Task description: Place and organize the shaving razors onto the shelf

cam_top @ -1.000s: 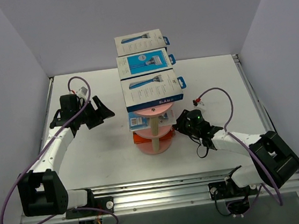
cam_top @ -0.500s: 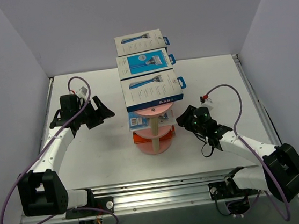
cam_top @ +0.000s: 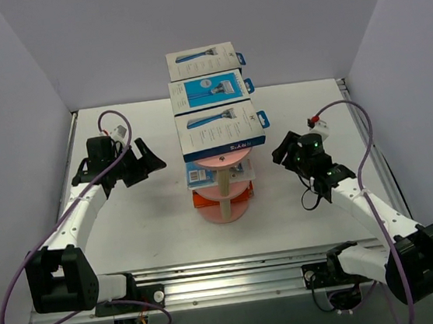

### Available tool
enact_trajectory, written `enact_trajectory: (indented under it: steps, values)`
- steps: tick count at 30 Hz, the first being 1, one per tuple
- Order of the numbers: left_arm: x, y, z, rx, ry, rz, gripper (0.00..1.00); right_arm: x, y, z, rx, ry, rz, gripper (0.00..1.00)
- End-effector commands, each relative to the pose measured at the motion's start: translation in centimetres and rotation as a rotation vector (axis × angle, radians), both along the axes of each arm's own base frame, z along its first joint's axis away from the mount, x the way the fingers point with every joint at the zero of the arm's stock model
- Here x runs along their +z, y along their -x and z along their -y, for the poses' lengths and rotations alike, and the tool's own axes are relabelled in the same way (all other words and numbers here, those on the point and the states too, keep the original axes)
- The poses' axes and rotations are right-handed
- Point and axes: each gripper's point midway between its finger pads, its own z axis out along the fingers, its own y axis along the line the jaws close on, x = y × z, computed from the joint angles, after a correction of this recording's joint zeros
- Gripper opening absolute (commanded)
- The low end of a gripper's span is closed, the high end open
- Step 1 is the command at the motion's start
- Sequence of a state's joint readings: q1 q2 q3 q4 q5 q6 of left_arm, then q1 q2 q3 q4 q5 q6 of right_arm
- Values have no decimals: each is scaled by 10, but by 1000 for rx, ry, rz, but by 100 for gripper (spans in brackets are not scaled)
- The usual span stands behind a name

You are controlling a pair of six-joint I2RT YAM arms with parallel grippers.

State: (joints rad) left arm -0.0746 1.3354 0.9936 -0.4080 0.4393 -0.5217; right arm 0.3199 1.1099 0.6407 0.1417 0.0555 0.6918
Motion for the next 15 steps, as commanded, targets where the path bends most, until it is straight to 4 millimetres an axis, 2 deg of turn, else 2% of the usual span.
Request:
enact_trajectory:
  steps: [1, 3, 4, 8, 13, 14, 15]
  values:
    - [13, -3, -7, 8, -41, 70, 95, 31, -6, 23, -17, 107, 33, 56]
    - [15, -3, -9, 14, -55, 81, 95, 38, -12, 34, -38, 117, 39, 58]
    - [15, -3, -10, 20, -65, 84, 96, 48, -16, 37, -44, 123, 57, 61]
    - [21, -2, -16, 47, -119, 109, 97, 57, -24, 49, -67, 143, 38, 65]
    - [48, 8, -24, 102, -227, 226, 98, 68, -35, 54, -73, 145, 30, 68]
    - [52, 13, -17, 86, -239, 246, 97, 77, -39, 56, -74, 152, 43, 68]
    - [61, 15, -22, 107, -272, 282, 97, 80, -40, 58, -74, 160, 43, 68]
